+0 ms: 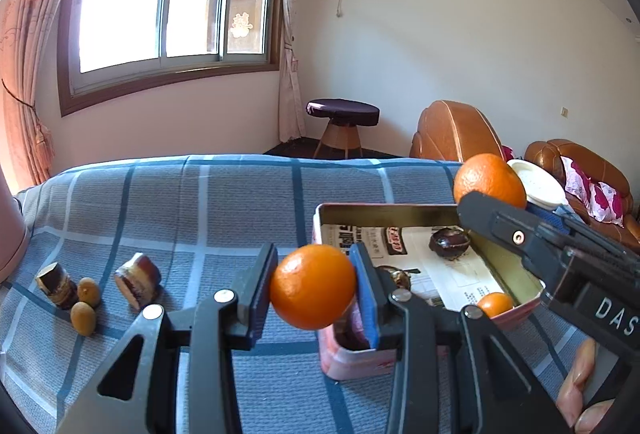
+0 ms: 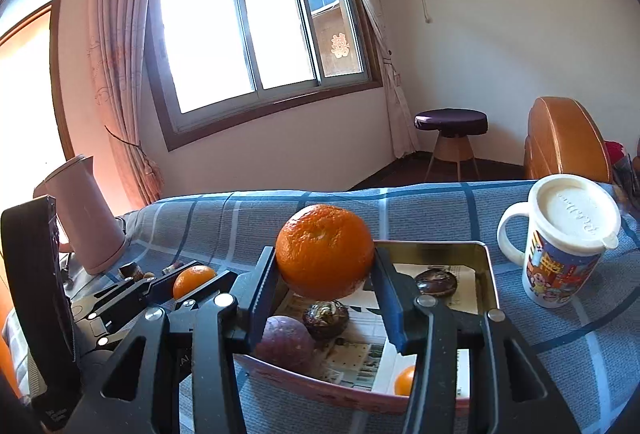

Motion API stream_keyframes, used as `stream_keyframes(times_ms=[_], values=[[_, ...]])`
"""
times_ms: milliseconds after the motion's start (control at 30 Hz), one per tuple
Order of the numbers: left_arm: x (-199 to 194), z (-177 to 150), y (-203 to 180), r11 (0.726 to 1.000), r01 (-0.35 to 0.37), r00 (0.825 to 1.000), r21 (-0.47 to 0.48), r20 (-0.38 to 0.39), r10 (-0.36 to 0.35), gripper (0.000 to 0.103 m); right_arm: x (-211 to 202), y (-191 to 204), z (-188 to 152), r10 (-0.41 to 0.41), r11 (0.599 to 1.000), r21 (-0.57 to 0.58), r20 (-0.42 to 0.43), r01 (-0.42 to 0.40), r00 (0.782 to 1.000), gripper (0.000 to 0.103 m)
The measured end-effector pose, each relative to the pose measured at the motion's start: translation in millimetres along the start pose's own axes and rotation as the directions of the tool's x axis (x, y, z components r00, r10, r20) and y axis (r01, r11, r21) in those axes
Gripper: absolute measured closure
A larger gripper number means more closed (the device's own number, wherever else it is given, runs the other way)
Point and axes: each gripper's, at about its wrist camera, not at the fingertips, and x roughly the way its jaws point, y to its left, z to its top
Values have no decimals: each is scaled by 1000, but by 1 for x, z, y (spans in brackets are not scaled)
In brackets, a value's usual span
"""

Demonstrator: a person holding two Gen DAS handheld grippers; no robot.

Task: Organize fruits
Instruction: 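Lower the orange into the tin and open the left tool while the right tool holds the tangerine above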

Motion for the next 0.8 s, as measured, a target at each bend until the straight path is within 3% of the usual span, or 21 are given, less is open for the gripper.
stream_keyframes(times_ms=[167, 500, 800], values=[[13, 6, -23, 1000, 28, 1000, 5, -5, -28, 64, 3, -24, 0, -49, 999, 6, -20, 50, 999, 54], [41, 8, -53, 999, 10, 998, 35, -56, -8, 64, 10, -53, -5, -32, 999, 17, -83, 34, 996, 54], [57, 9, -57, 999, -23, 991, 33, -128, 27, 64, 29, -49, -15, -98, 995, -38, -183, 93, 978, 54]])
